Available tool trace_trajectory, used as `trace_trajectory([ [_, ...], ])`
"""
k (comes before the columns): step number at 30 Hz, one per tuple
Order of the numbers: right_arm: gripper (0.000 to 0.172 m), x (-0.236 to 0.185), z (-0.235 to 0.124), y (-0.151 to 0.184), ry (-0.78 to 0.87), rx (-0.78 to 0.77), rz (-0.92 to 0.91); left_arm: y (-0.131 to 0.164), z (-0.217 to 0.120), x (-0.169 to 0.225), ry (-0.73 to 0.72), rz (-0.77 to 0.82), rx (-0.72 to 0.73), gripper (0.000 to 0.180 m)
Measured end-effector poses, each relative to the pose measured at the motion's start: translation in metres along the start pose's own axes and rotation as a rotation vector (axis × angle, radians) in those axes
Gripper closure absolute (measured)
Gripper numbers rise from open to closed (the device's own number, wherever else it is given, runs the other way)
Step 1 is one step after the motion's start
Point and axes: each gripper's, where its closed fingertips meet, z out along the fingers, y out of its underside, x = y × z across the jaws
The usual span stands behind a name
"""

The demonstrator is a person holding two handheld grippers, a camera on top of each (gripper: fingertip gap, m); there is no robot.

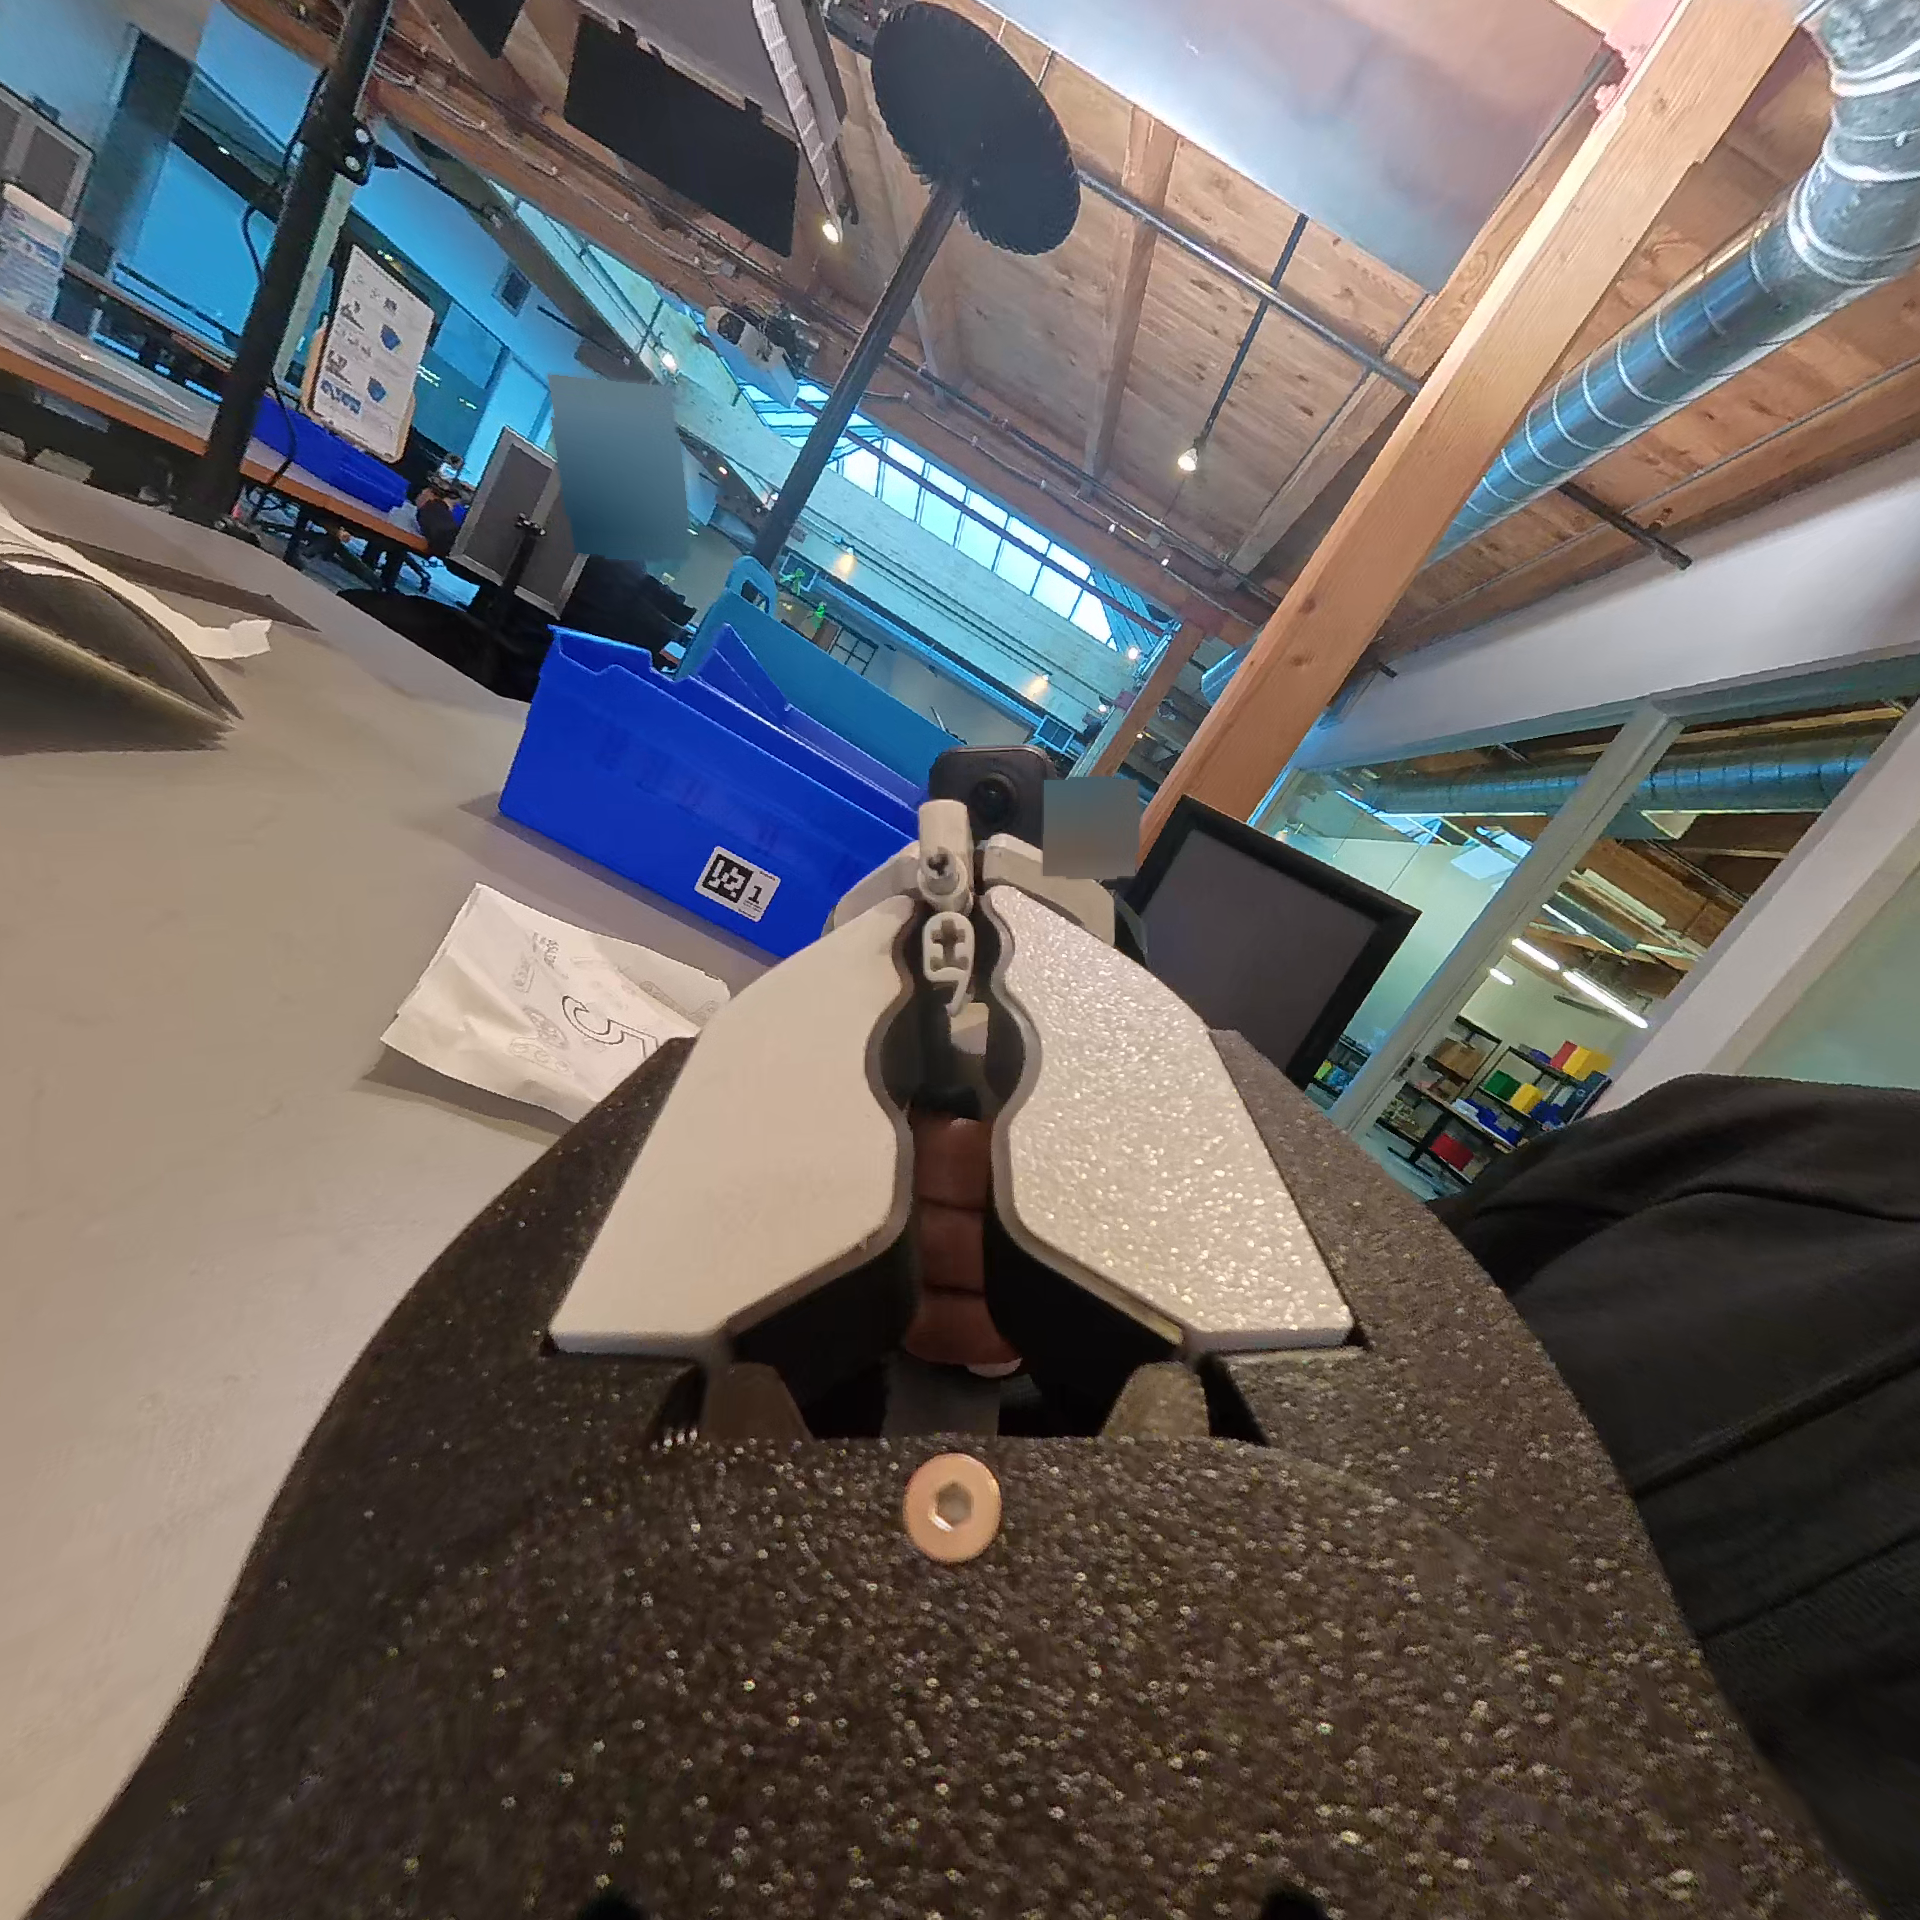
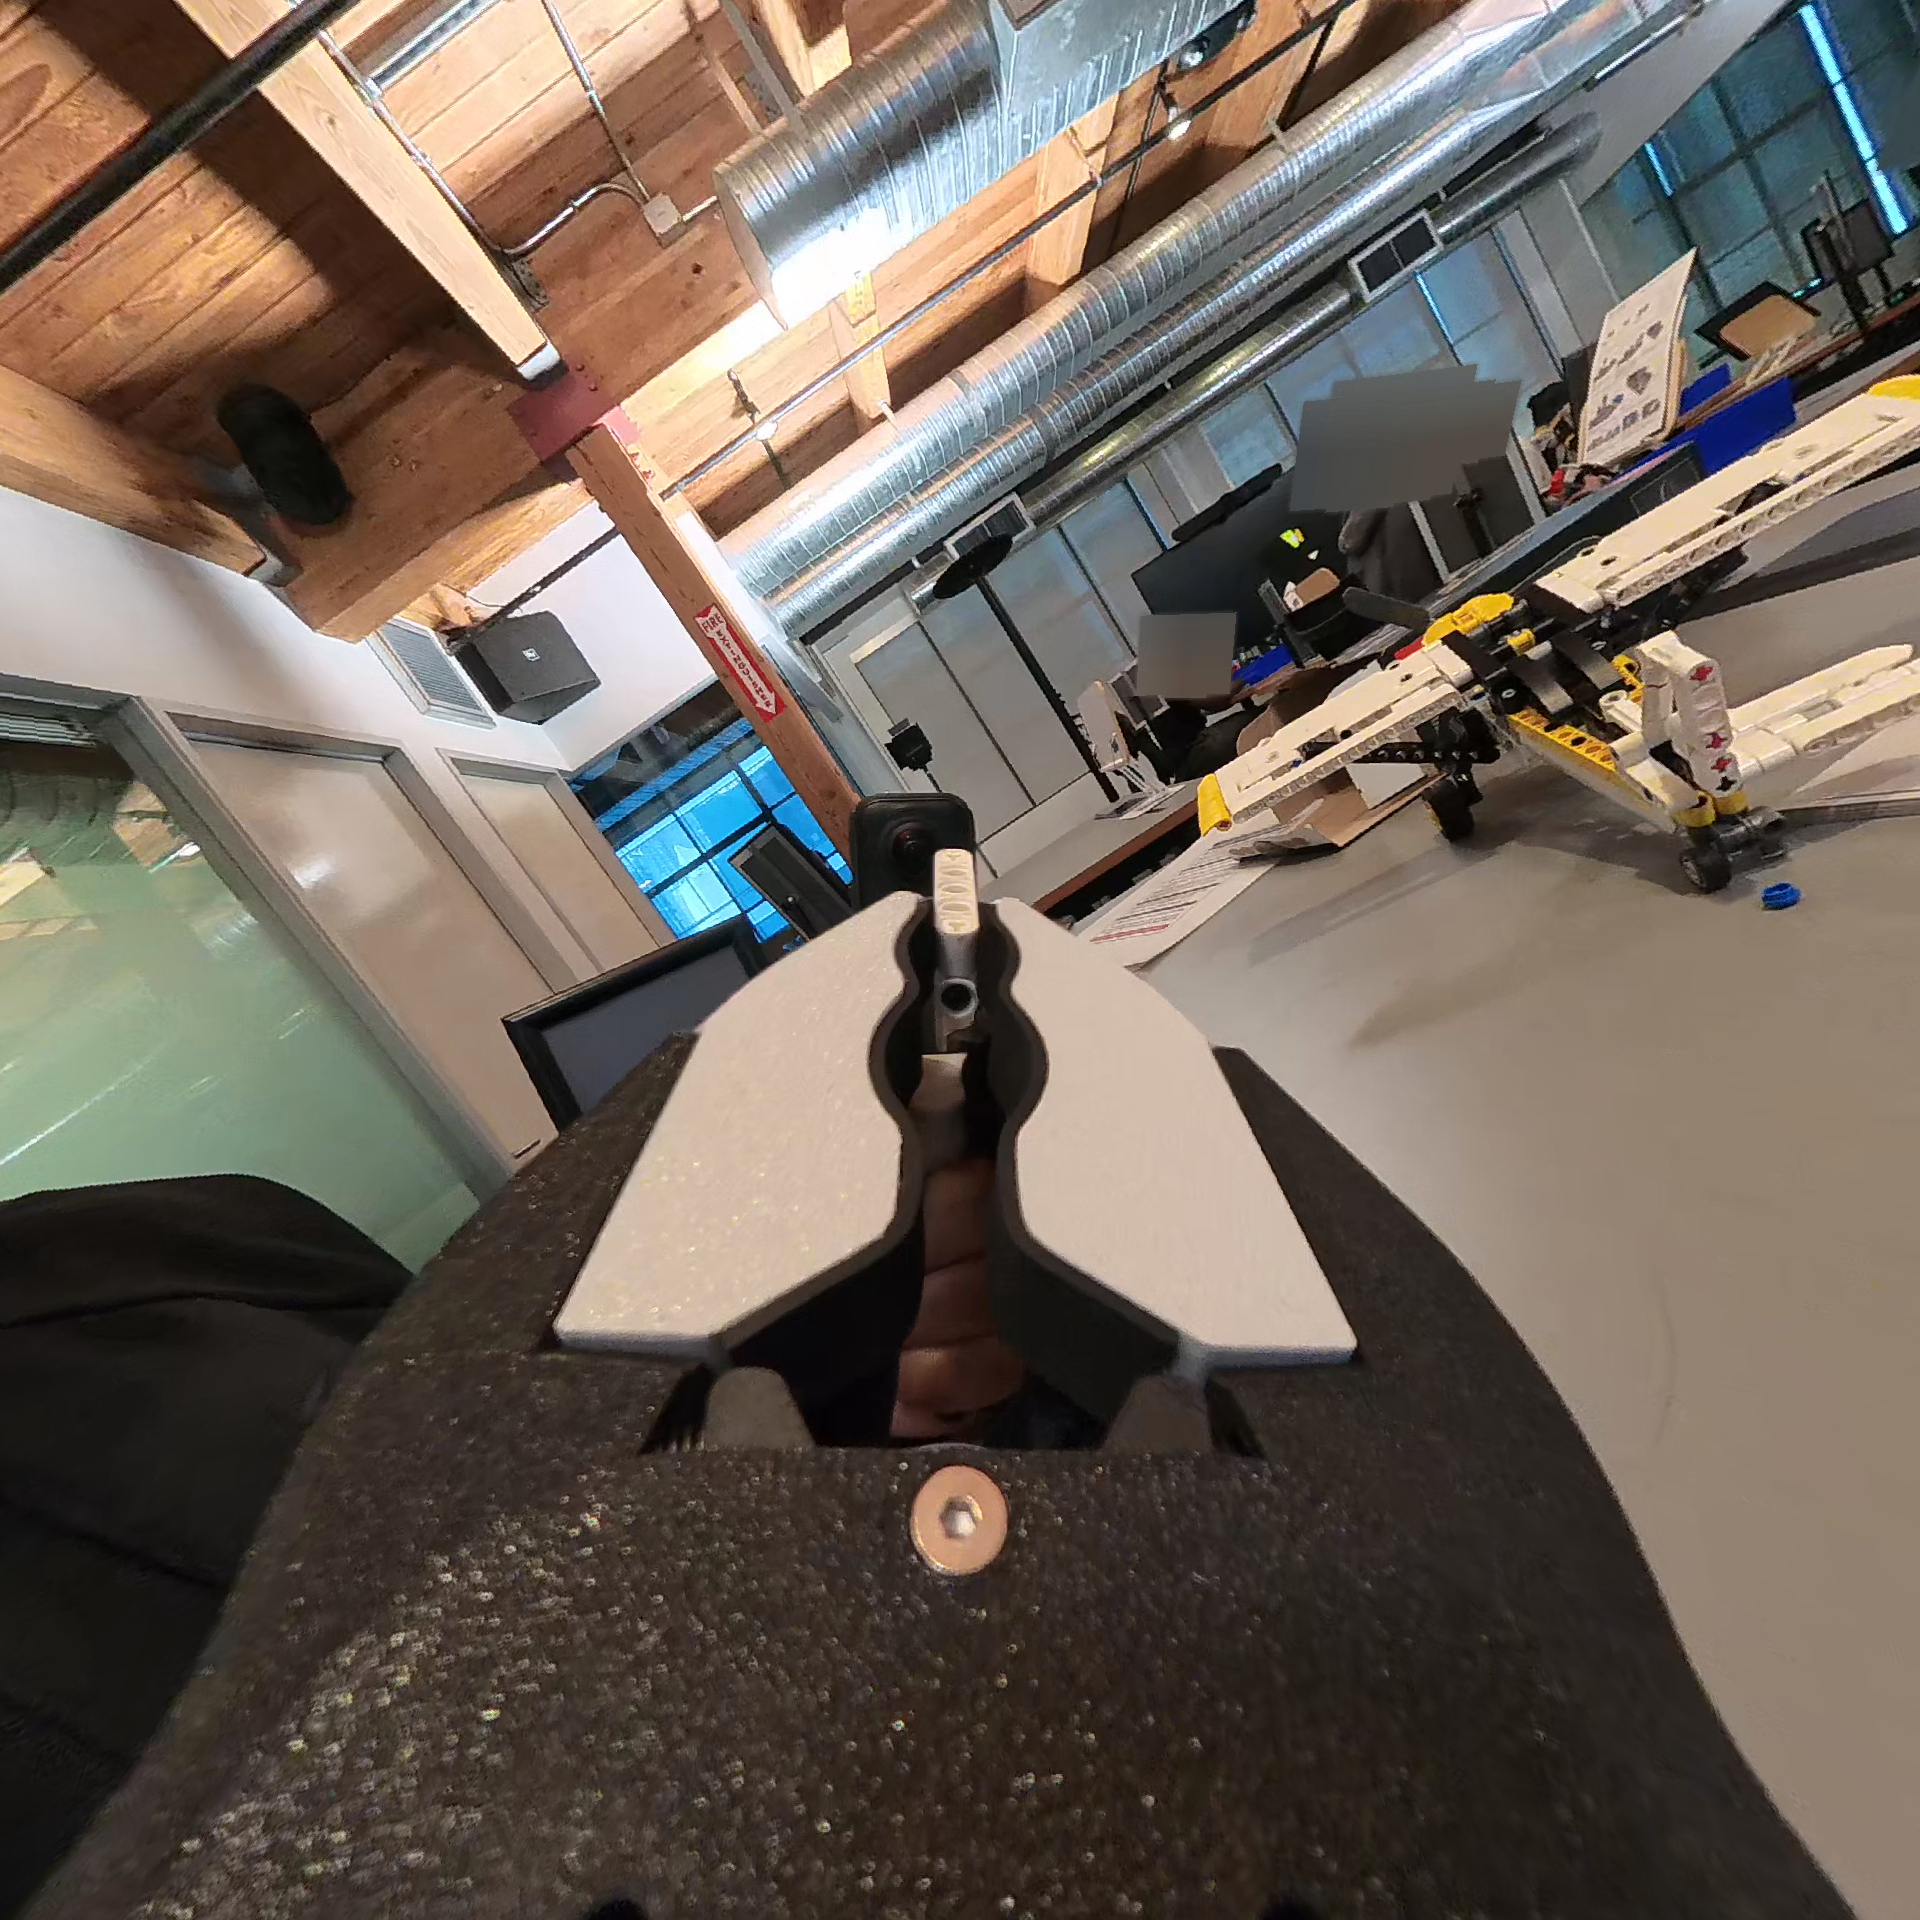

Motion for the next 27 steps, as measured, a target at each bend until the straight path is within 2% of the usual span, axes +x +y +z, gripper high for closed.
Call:
trace_trajectory([
  [3, 0.165, -0.002, -0.001, -0.001, -0.032, 0.006, 0.034, -0.001, -0.001, 0.002, 0.005, 0.016, 0.01, 0.172],
  [7, 0.163, 0.001, -0.013, -0.01, 0.008, 0.047, 0.001, -0.011, -0.01, 0.002, 0.016, 0.001, 0.078, 0.172],
  [17, 0.152, -0.001, -0.006, 0.012, 0.017, -0.123, -0.034, -0.007, -0.007, 0.005, 0.014, 0.036, 0.049, 0.172],
  [21, 0.154, -0.001, -0.005, 0.013, 0.006, -0.13, -0.027, -0.001, -0.003, 0.007, 0.015, 0.056, 0.014, 0.172],
  [24, 0.165, -0.006, -0.005, 0.014, -0.024, -0.133, -0.037, 0.0, -0.003, 0.006, 0.017, 0.049, 0.002, 0.172],
  [27, 0.165, -0.006, -0.007, 0.014, -0.011, -0.138, -0.056, 0.001, -0.003, 0.006, 0.017, 0.05, -0.018, 0.172],
])
